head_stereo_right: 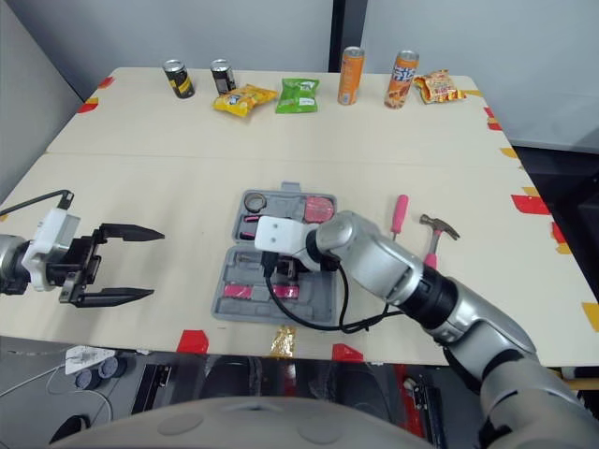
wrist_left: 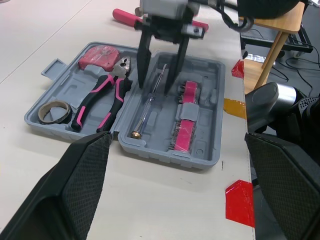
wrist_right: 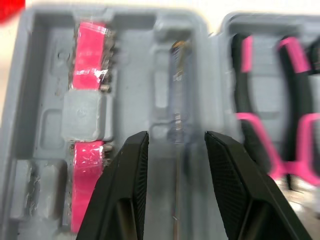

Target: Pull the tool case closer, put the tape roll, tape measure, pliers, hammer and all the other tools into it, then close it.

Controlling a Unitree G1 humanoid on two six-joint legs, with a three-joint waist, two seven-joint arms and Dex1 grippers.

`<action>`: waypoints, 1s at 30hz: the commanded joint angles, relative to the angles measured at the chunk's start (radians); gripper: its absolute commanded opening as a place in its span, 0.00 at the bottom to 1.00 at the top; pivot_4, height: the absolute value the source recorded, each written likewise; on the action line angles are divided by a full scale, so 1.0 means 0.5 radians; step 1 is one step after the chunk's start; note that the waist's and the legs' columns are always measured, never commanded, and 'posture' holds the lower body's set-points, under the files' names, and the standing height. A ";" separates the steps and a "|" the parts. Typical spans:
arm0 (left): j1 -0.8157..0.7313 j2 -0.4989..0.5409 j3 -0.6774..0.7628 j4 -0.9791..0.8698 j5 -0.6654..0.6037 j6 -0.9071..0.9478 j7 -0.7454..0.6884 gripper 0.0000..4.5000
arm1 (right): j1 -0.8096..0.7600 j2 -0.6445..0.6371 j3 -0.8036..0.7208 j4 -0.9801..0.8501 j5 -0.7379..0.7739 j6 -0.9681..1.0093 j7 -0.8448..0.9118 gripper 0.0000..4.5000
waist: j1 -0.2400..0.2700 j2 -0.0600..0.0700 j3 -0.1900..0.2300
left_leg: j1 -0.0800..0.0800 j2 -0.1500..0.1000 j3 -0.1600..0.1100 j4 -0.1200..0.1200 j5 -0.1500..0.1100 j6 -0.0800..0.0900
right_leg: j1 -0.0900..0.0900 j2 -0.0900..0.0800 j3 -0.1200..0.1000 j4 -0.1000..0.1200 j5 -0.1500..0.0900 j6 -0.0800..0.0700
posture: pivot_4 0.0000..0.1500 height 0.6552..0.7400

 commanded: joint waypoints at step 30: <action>-0.015 0.009 0.054 -0.044 -0.023 0.018 -0.045 1.00 | 0.483 0.231 -0.388 0.597 0.089 -1.230 0.178 0.01 | -0.011 -0.004 -0.003 | 0.000 0.002 0.003 0.001 0.000 0.000 | -0.003 0.001 0.003 0.003 -0.001 -0.002 | 1.00 1.00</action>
